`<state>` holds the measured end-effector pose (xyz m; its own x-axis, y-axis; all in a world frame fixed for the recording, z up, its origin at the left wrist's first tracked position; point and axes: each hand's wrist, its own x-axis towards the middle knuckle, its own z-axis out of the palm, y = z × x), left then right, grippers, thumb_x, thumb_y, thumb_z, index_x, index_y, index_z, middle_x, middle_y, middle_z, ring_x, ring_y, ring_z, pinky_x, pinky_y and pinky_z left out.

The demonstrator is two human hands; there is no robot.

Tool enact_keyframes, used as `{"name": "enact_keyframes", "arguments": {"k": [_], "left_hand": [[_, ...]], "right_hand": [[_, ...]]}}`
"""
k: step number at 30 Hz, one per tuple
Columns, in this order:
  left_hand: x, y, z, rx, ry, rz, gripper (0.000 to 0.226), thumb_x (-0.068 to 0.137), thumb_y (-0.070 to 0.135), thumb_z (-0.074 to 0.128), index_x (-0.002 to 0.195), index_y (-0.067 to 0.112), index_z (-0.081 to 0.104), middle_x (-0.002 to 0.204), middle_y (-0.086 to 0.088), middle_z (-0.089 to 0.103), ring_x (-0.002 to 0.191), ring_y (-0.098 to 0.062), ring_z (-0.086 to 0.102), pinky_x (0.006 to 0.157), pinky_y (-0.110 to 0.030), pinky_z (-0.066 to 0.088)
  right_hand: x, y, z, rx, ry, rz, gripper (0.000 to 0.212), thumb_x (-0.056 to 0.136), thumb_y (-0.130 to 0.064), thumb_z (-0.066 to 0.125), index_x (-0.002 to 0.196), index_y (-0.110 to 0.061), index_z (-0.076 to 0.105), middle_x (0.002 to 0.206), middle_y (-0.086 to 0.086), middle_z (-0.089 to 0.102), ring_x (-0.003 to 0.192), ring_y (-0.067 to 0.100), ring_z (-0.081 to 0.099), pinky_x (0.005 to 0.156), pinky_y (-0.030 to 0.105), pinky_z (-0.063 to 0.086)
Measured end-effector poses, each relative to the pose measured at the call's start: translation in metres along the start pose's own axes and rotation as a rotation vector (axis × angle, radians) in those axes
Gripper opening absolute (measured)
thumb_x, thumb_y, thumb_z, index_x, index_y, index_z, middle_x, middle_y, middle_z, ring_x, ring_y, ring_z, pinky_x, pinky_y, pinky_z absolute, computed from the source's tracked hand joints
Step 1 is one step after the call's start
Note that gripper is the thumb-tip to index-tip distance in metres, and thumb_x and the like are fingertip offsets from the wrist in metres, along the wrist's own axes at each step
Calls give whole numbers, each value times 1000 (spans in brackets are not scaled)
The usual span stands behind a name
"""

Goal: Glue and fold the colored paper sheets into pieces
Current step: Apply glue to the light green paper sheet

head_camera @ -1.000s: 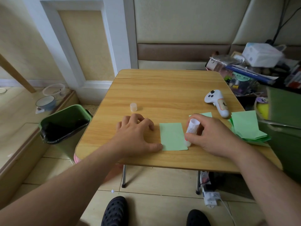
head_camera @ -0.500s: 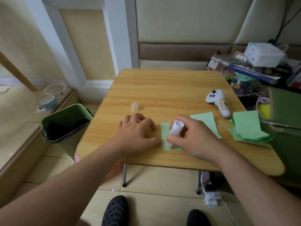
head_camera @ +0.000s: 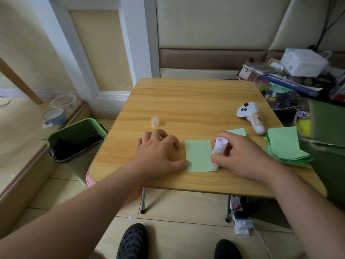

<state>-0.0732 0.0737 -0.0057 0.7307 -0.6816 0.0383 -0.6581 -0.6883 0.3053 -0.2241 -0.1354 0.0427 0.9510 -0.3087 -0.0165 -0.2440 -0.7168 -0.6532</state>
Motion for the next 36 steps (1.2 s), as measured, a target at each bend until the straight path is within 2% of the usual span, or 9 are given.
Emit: {"name": "enact_keyframes", "arguments": {"k": [3, 6, 10, 13, 15, 22, 27, 33, 36], "left_hand": [[0, -1, 0, 1, -3, 0, 57, 71, 88, 56, 115, 53, 46, 134, 14, 34, 131, -20, 27, 107, -40, 21], [0, 0, -1, -1, -8, 1, 56, 71, 89, 56, 114, 54, 45, 132, 15, 33, 129, -19, 27, 104, -38, 20], [1, 0, 1, 7, 2, -9, 58, 70, 90, 55, 113, 53, 45, 132, 13, 35, 129, -21, 28, 104, -39, 22], [0, 0, 2, 12, 5, -12, 60, 69, 89, 55, 114, 52, 46, 132, 13, 35, 129, -21, 29, 105, -40, 23], [1, 0, 2, 16, 4, -8, 60, 69, 89, 54, 115, 52, 45, 133, 12, 35, 129, -22, 28, 105, -40, 23], [0, 0, 1, 8, 8, -7, 59, 70, 89, 56, 115, 51, 46, 132, 13, 35, 130, -21, 28, 107, -40, 23], [0, 0, 0, -1, 0, -3, 57, 71, 89, 56, 115, 52, 46, 133, 14, 35, 130, -20, 27, 107, -40, 22], [0, 0, -2, 1, -18, 0, 59, 72, 89, 56, 117, 52, 46, 136, 13, 34, 133, -22, 27, 110, -42, 22], [0, 0, -3, 1, -24, -2, 58, 72, 89, 56, 116, 53, 46, 137, 13, 34, 133, -21, 26, 110, -42, 22]], "right_hand": [[0, 0, -3, -37, 34, 28, 21, 84, -30, 74, 97, -24, 59, 79, -4, 68, 56, 12, 50, 67, 42, 52], [1, -5, -2, 20, 68, 5, 17, 84, -29, 73, 87, -23, 58, 78, -1, 65, 58, 8, 46, 62, 37, 46], [2, -18, 8, 119, 67, -48, 20, 85, -29, 74, 86, -19, 57, 80, 6, 65, 62, 19, 49, 61, 37, 45], [3, -23, 20, 144, 12, -80, 21, 86, -31, 74, 88, -20, 57, 83, 9, 67, 52, 8, 41, 56, 32, 42], [4, -23, 26, 139, -14, -91, 22, 86, -33, 75, 90, -22, 56, 85, 11, 67, 52, 7, 41, 57, 35, 44], [5, -14, 25, 87, -47, -60, 20, 86, -36, 76, 93, -33, 57, 84, 11, 68, 58, 13, 47, 64, 45, 52], [2, -3, 10, 61, -33, -22, 18, 85, -31, 75, 91, -32, 58, 80, 1, 67, 53, 7, 44, 61, 34, 45], [-1, 7, -3, 38, -27, 18, 18, 86, -28, 76, 88, -32, 59, 72, -12, 63, 53, 6, 46, 62, 33, 42], [2, 7, -5, 96, 56, 29, 16, 86, -29, 76, 86, -27, 60, 79, -5, 67, 71, 17, 58, 68, 35, 48]]}}
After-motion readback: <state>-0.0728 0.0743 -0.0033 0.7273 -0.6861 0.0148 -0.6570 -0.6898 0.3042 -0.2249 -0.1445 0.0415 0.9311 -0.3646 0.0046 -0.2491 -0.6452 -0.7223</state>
